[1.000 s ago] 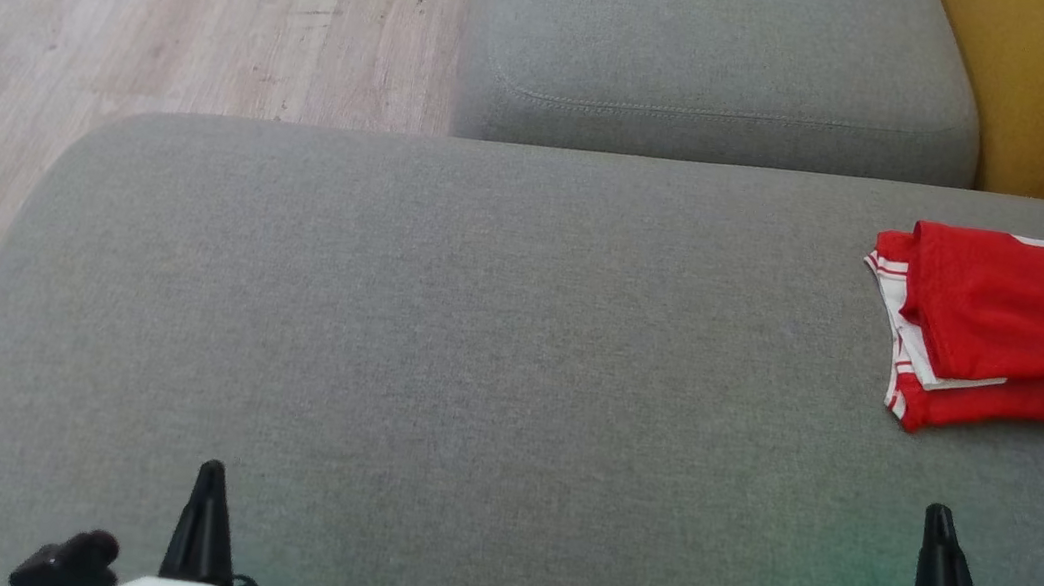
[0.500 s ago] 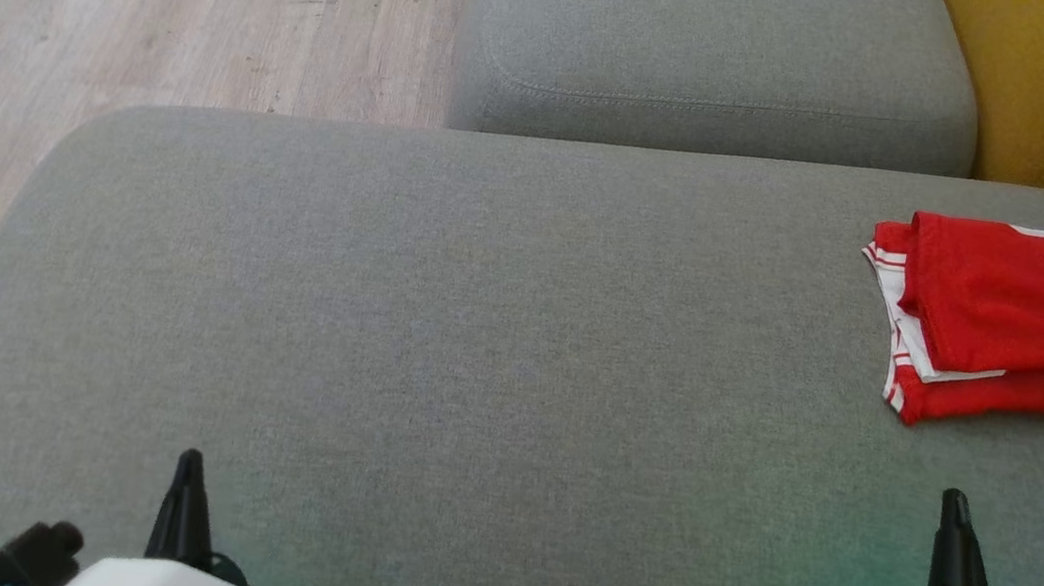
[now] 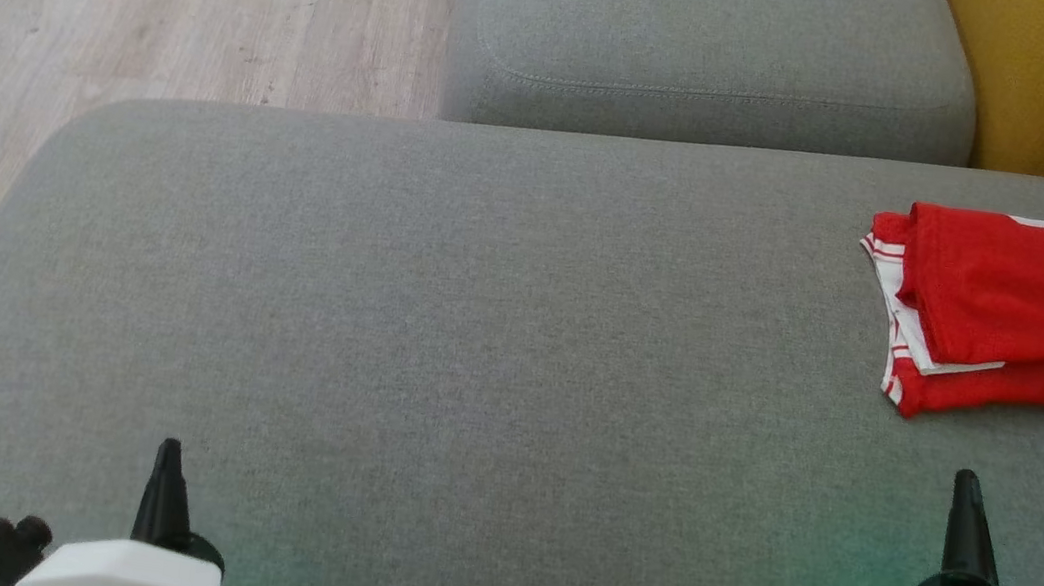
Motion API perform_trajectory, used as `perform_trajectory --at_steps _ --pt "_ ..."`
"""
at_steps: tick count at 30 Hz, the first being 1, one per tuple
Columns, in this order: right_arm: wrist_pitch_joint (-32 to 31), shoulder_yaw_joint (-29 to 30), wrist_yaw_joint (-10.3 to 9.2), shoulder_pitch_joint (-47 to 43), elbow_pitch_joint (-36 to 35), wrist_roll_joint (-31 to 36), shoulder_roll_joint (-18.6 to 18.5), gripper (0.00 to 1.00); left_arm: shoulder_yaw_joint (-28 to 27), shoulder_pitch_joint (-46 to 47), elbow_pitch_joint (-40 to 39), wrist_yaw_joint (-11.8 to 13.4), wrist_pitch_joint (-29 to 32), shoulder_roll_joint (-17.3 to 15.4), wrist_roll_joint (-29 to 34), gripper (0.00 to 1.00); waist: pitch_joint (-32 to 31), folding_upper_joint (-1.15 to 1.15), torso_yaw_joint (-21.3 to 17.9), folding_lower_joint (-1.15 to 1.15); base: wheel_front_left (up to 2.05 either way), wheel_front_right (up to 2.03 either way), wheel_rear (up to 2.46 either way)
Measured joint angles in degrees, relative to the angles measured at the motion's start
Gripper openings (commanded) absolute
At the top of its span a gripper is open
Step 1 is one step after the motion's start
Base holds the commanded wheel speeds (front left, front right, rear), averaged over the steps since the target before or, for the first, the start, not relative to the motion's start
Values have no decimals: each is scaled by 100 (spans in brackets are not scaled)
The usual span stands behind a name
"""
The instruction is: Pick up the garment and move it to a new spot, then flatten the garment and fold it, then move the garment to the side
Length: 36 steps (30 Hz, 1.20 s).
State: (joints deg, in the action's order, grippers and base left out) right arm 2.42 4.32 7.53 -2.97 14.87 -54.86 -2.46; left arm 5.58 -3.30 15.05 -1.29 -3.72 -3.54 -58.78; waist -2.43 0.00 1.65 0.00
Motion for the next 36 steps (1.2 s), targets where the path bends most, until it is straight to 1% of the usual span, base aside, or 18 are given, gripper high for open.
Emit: perform_trajectory --at_steps 21,36 --pt "-334 140 0 240 44 -1399 0 0 -247 218 29 -227 321 0 -1318 0 101 0 -63 0 0 0 0" --pt "-572 211 0 401 69 -2451 0 0 -542 426 49 -382 571 3 -2308 0 177 0 -112 0 0 0 0"
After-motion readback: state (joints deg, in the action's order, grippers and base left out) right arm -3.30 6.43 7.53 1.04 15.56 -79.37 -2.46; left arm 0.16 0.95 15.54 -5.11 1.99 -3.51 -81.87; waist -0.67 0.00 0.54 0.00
